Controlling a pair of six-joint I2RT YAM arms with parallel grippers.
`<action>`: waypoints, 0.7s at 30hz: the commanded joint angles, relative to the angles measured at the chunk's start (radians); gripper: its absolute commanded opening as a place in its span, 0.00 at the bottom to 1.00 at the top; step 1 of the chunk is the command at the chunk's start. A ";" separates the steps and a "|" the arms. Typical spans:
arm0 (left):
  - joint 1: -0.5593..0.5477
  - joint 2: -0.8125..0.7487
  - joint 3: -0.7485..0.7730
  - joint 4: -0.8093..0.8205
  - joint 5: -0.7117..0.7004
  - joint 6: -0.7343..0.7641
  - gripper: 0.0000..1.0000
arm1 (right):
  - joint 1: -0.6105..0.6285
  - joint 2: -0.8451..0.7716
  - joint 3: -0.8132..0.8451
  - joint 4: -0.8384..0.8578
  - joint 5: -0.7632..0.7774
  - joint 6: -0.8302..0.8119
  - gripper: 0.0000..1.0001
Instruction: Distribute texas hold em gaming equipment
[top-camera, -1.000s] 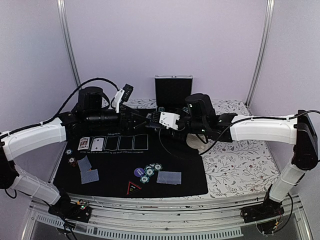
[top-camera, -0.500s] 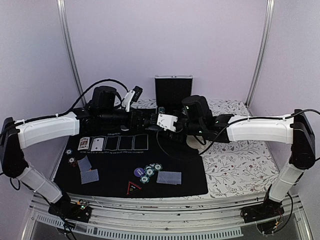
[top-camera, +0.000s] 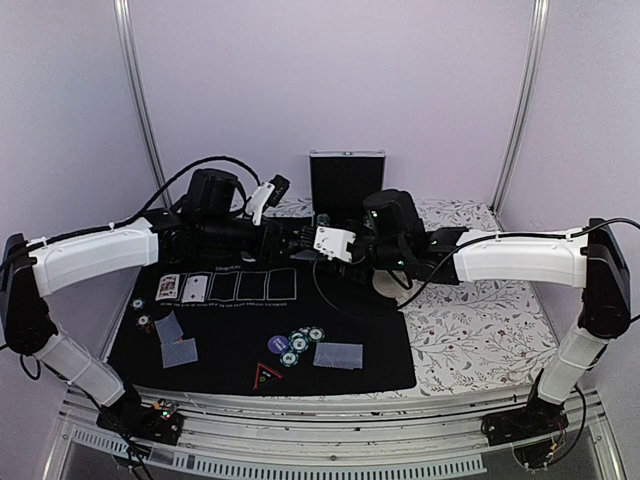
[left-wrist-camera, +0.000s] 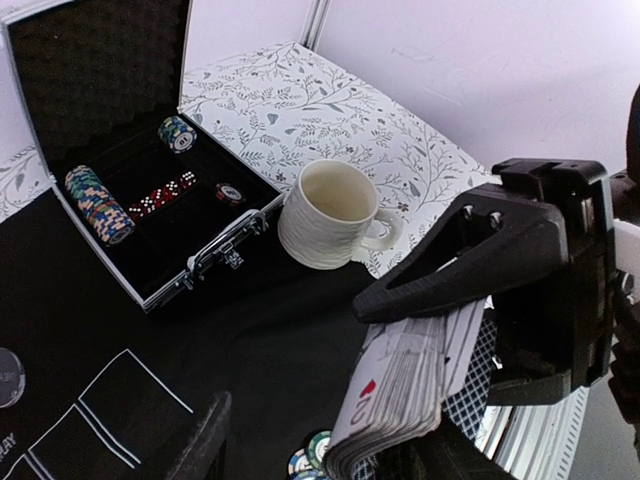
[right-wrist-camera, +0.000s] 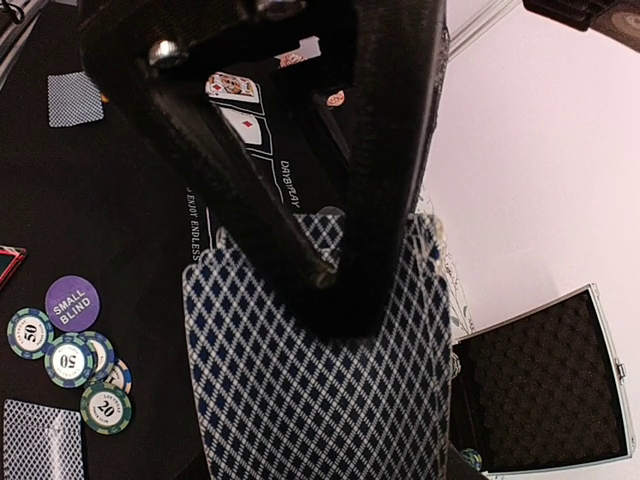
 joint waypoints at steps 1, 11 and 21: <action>-0.003 -0.021 0.015 -0.041 -0.030 0.032 0.58 | 0.010 0.002 0.026 0.011 0.004 0.007 0.42; 0.008 -0.051 0.015 -0.068 -0.066 0.057 0.58 | 0.009 -0.005 0.025 0.008 0.009 0.002 0.42; 0.005 -0.036 0.022 0.031 0.088 0.031 0.83 | 0.011 0.004 0.036 0.000 0.000 -0.001 0.42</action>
